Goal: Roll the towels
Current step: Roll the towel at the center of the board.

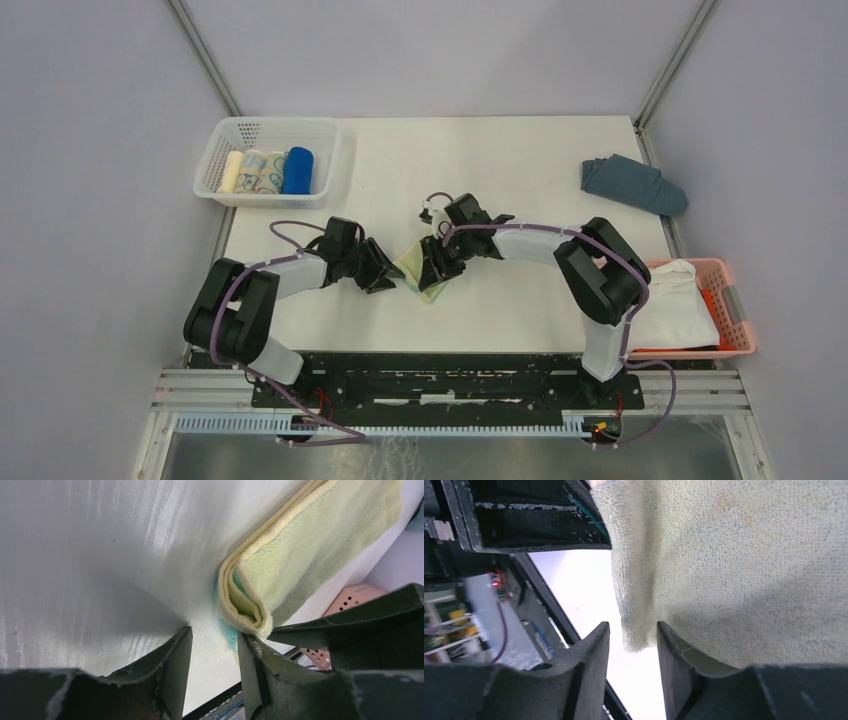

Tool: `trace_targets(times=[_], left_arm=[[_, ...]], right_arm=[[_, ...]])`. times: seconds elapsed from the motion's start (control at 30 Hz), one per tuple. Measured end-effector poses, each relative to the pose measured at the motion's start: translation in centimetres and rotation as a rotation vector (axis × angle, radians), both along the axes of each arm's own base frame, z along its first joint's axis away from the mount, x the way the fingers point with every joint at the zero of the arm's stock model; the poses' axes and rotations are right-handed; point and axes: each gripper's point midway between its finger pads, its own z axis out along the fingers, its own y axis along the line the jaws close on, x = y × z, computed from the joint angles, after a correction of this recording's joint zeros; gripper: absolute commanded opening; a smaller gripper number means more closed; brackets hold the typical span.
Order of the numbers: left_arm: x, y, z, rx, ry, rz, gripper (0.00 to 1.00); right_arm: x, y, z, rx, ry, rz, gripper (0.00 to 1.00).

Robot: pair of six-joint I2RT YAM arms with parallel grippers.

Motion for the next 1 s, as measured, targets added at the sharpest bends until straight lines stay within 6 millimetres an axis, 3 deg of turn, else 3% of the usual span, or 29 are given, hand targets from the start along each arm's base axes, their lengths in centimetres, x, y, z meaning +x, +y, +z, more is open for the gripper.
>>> trace_targets(times=[0.33,0.53,0.8,1.0], left_arm=[[0.0,-0.2,0.1,0.007,-0.006,-0.006,0.48],[0.0,-0.3,0.1,0.009,-0.007,-0.007,0.48],[0.0,-0.3,0.1,0.015,-0.01,-0.005,0.49],[-0.4,0.1,0.2,0.037,-0.001,0.003,0.49]], right_arm=[[-0.6,0.6,-0.2,-0.194,-0.259,0.065,0.52],[-1.2,1.2,-0.6,-0.26,-0.35,0.1,0.47],[-0.6,1.0,-1.9,-0.315,-0.389,0.121,0.16],[-2.1,2.1,-1.5,-0.212,-0.306,0.185,0.01]])
